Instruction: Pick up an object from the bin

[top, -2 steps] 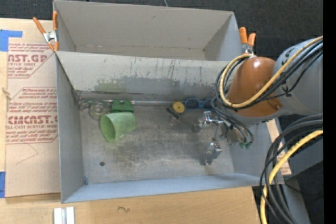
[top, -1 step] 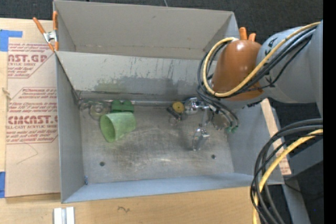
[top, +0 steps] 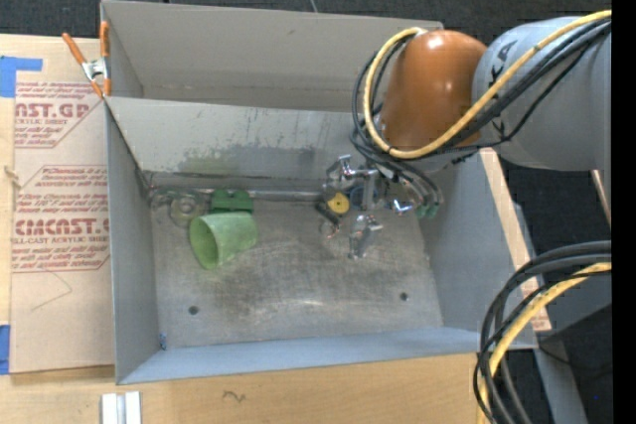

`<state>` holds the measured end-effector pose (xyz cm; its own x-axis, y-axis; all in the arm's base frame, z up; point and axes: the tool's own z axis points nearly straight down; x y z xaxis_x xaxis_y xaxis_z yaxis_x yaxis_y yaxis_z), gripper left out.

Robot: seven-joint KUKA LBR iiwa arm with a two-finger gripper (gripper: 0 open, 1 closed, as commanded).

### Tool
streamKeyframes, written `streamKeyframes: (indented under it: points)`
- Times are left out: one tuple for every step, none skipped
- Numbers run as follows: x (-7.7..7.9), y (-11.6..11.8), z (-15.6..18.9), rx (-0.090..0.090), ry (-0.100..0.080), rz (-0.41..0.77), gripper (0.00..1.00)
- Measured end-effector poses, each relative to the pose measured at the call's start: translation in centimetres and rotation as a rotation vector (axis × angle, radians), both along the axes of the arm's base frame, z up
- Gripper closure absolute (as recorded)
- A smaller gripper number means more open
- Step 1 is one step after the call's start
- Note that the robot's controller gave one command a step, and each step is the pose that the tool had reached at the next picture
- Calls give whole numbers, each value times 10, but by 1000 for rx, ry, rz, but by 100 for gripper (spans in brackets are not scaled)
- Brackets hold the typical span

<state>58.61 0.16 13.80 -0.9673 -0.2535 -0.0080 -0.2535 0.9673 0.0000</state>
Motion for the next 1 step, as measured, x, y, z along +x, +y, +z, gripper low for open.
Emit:
streamKeyframes:
  points:
    - [13, -6, -60, 7, -20, -94, 0]
